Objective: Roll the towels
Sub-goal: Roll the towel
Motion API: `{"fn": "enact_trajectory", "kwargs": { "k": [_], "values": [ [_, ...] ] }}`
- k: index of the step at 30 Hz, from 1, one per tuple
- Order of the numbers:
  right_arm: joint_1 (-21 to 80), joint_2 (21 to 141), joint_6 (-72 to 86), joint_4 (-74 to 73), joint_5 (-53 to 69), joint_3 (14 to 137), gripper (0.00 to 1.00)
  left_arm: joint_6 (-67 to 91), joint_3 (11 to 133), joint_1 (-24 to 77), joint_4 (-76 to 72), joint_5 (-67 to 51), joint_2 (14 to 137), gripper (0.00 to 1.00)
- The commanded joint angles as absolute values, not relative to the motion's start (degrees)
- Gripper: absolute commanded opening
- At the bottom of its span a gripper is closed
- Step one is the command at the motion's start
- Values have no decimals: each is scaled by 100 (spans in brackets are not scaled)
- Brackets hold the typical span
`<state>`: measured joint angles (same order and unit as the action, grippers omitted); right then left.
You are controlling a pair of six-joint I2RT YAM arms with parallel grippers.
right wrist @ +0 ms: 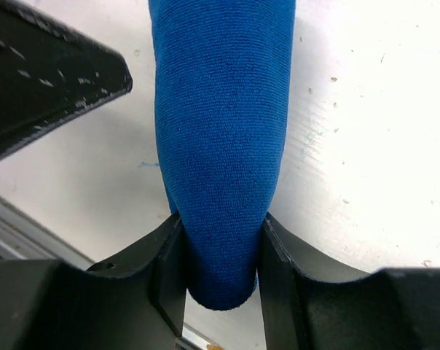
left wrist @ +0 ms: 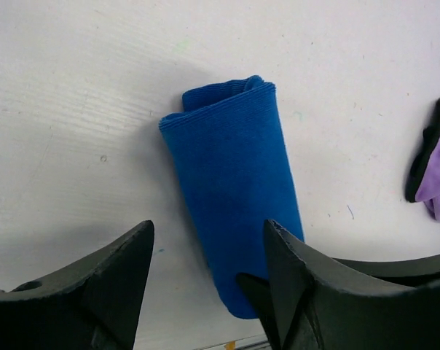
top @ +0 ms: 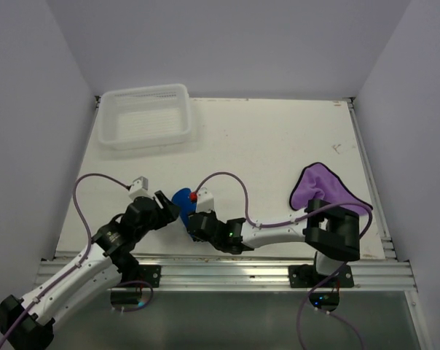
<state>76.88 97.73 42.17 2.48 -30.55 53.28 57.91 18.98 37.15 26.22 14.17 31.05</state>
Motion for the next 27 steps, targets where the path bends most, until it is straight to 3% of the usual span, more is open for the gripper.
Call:
{"fn": "enact_trajectory", "kwargs": {
  "k": [1,16,27],
  "values": [
    [7822,10080,4228,-175,-3954,5790,38,5713,2285,3691,2742,1564,3322,66],
    [8130,10520,4070,-26,-4412,6038,38,6284,2312,3683,1609,1257,4465,91],
    [8130,10600,4149,421,-4193,5915,38,6618,2022,3683,800,1099,4640,92]
  ]
}}
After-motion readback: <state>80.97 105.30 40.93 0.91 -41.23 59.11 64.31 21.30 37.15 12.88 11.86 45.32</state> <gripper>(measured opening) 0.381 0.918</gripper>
